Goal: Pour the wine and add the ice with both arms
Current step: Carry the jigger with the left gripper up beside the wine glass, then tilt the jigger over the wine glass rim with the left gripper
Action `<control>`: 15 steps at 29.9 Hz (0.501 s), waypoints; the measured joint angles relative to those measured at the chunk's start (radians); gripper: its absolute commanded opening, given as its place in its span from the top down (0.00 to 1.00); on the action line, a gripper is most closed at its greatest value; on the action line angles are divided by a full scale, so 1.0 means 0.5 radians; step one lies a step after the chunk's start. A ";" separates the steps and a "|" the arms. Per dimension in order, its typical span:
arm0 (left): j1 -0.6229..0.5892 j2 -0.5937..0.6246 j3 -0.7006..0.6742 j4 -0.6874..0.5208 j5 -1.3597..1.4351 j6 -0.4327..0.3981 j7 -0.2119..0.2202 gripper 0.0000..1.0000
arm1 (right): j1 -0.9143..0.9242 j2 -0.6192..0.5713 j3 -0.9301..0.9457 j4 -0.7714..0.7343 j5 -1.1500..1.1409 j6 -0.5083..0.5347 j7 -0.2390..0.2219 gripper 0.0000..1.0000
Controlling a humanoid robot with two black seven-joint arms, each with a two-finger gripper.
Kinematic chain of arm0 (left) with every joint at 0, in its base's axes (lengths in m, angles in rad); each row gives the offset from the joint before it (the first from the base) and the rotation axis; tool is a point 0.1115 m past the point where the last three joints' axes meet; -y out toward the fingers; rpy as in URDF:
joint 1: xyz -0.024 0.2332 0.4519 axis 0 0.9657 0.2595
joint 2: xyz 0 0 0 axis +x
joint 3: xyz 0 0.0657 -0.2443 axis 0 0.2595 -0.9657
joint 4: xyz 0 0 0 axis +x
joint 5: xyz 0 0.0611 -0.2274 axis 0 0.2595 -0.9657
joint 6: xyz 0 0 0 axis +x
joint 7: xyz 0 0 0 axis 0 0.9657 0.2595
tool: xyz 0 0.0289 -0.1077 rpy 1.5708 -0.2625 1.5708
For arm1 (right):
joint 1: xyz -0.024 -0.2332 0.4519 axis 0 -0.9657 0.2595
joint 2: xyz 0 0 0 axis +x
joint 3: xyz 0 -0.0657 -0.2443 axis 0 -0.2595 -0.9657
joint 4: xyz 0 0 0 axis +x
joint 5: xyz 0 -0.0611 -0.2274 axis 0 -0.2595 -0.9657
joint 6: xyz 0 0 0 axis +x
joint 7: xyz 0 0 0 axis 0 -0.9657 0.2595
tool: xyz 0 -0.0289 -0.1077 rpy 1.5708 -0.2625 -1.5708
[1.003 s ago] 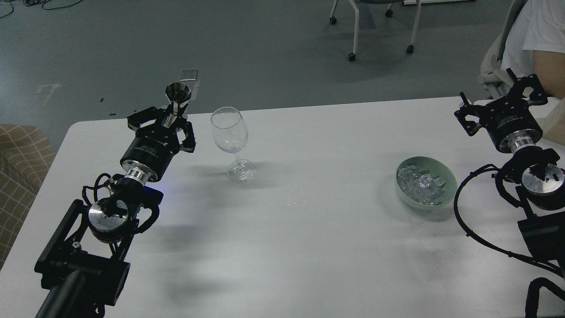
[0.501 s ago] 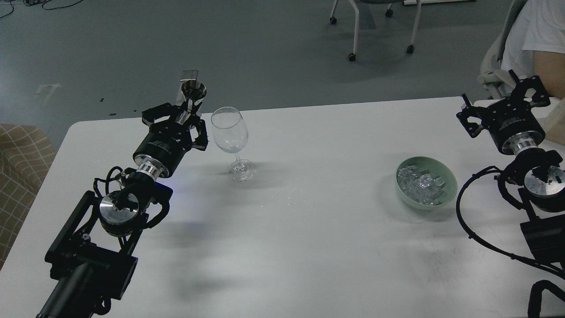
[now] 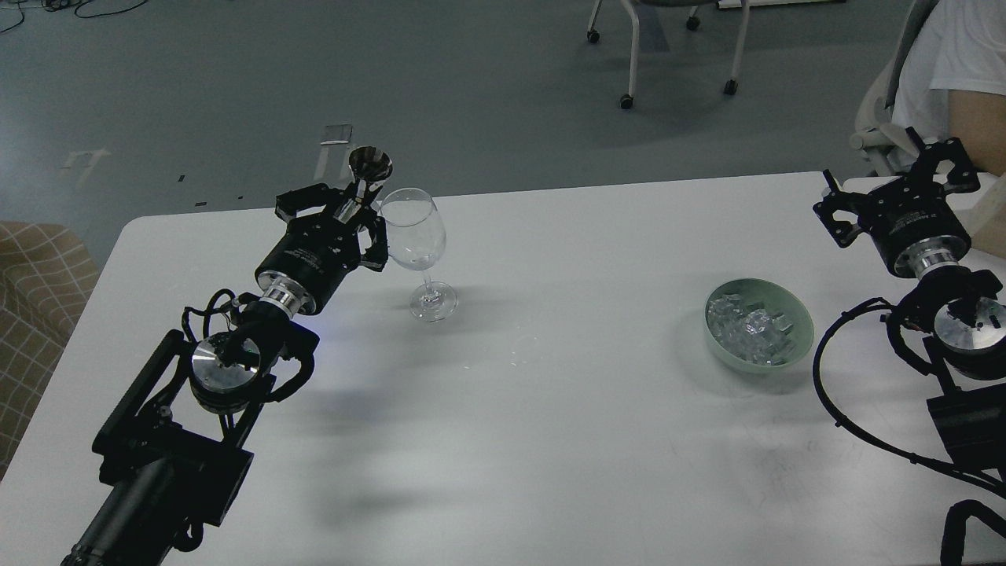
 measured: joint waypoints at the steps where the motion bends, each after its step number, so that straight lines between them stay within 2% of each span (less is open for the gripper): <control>1: -0.003 0.025 0.000 0.000 0.011 0.000 0.014 1.00 | 0.000 -0.001 0.000 0.000 0.000 0.000 0.000 0.00; 6: -0.005 0.097 0.000 0.001 0.037 -0.003 0.048 1.00 | -0.002 -0.002 0.000 0.000 0.000 0.000 0.002 0.00; 15: -0.030 0.109 0.000 -0.009 0.042 -0.011 0.056 1.00 | -0.002 0.000 0.001 0.003 0.000 0.000 0.000 0.00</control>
